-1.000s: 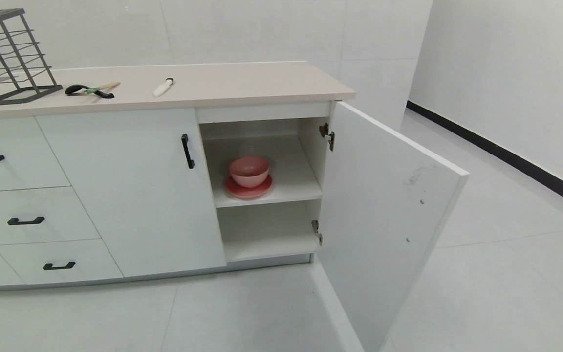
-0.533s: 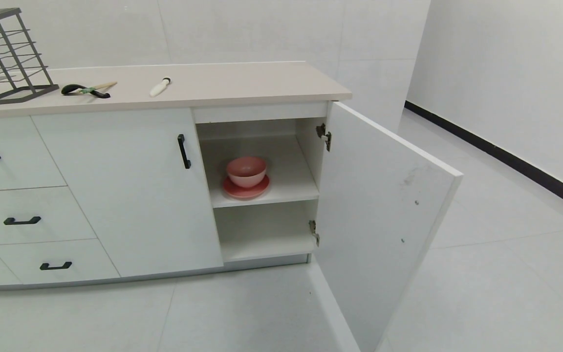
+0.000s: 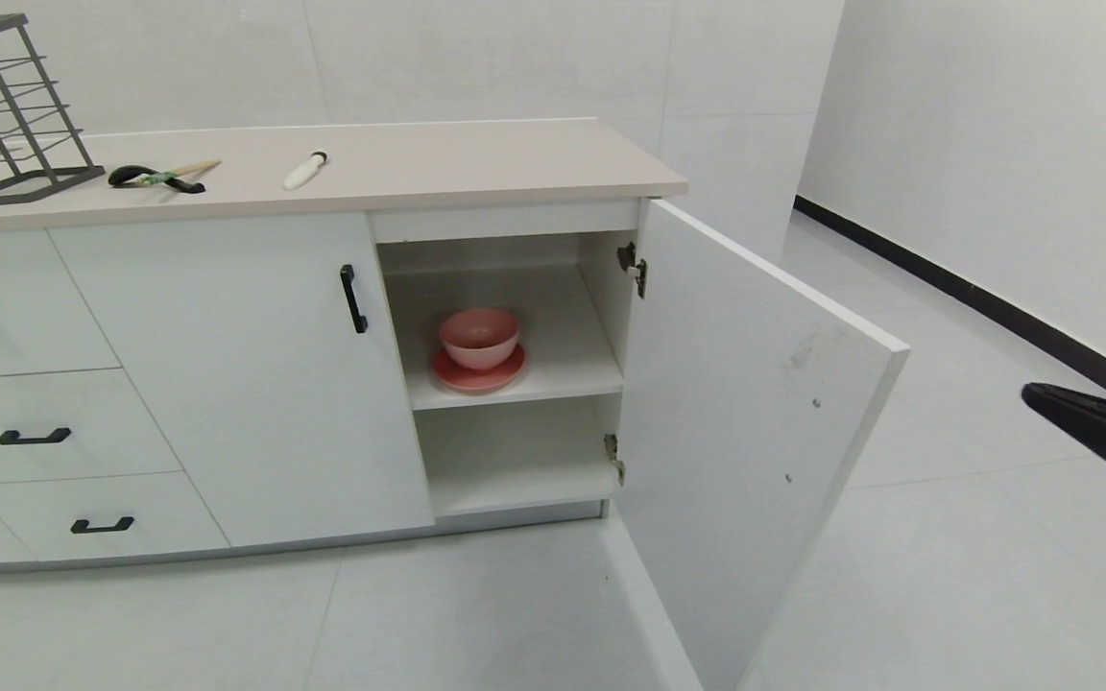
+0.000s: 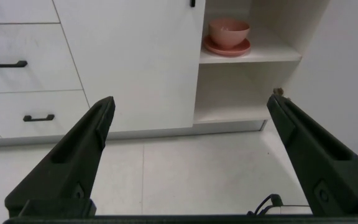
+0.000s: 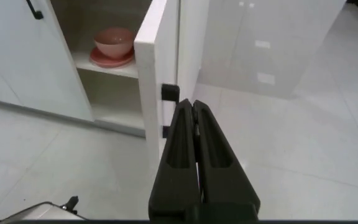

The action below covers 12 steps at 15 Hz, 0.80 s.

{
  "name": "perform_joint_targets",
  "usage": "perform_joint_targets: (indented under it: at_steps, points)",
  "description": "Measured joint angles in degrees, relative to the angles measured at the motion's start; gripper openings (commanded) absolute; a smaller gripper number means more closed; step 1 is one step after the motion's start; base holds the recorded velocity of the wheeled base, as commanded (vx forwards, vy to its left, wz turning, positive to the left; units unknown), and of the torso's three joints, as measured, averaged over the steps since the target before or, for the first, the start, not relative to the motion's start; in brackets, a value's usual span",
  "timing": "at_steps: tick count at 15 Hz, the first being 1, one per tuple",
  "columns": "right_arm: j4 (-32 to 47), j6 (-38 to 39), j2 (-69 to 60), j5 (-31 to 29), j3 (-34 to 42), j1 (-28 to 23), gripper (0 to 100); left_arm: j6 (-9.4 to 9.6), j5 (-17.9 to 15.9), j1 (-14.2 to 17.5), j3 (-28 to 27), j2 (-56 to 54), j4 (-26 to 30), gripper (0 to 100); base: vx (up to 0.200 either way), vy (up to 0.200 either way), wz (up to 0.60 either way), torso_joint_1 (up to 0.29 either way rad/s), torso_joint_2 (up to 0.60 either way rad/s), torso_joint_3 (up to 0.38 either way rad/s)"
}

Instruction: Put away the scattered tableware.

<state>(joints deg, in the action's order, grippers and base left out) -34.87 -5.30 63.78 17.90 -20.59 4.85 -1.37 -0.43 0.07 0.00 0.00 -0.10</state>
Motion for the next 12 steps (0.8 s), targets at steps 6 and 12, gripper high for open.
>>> perform_joint_targets:
  at_steps: [6, 12]
  points:
    - [-17.76, -0.38, 19.35, 0.73, -0.52, 0.35, 0, -0.07, -0.01, 0.0, 0.0, 0.0, -0.06, 100, 0.0, 0.0, 0.0, 0.0, 0.0, 0.0]
    - [-24.36, -0.33, 27.56, 0.82, 0.0, 1.54, 0, -0.24, 0.1, 0.0, 0.0, 0.0, -0.06, 100, 0.0, 0.0, 0.0, 0.0, 0.0, 0.0]
